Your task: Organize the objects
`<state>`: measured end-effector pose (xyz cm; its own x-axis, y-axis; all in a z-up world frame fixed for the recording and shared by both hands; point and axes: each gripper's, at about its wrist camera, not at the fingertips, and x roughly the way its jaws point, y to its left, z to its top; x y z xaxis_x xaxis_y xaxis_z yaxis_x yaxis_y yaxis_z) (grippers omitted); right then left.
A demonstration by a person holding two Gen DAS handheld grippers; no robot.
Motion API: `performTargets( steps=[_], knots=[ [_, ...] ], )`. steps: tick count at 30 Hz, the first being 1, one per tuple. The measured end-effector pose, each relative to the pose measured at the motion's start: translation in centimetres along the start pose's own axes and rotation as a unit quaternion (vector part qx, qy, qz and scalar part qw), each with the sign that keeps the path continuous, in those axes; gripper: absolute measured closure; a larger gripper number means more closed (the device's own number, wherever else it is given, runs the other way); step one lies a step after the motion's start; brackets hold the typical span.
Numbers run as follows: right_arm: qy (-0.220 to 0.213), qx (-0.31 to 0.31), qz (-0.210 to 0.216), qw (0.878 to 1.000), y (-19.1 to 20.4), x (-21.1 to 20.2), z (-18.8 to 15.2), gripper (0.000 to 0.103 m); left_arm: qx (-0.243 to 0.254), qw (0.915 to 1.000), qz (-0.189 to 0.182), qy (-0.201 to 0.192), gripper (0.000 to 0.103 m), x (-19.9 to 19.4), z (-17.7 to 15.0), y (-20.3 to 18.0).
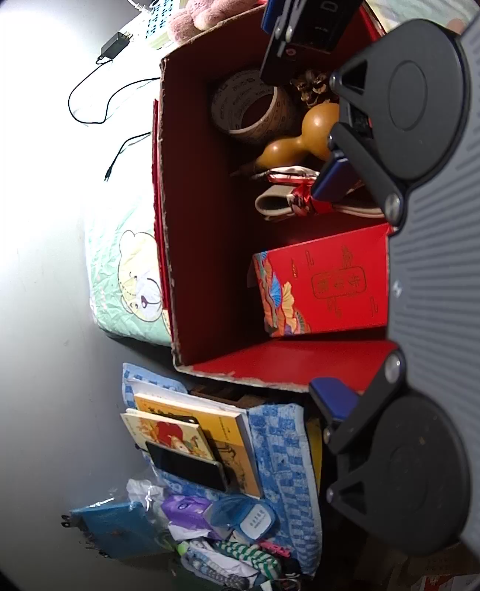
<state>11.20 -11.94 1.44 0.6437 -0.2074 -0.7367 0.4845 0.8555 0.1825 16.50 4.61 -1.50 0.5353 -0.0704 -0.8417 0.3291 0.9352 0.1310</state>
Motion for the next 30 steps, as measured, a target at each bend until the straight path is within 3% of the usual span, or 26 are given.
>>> performTargets(
  steps=[3,30],
  knots=[
    [-0.002,0.004,0.0,1.0,-0.2,0.0,0.1,0.041,0.004,1.0,-0.003,-0.005,0.001,-0.2,0.0,-0.3],
    [0.003,0.0,-0.001,1.0,-0.4,0.2,-0.5,0.041,-0.002,0.9999,-0.01,0.009,0.001,0.8,-0.6,-0.8]
  ],
)
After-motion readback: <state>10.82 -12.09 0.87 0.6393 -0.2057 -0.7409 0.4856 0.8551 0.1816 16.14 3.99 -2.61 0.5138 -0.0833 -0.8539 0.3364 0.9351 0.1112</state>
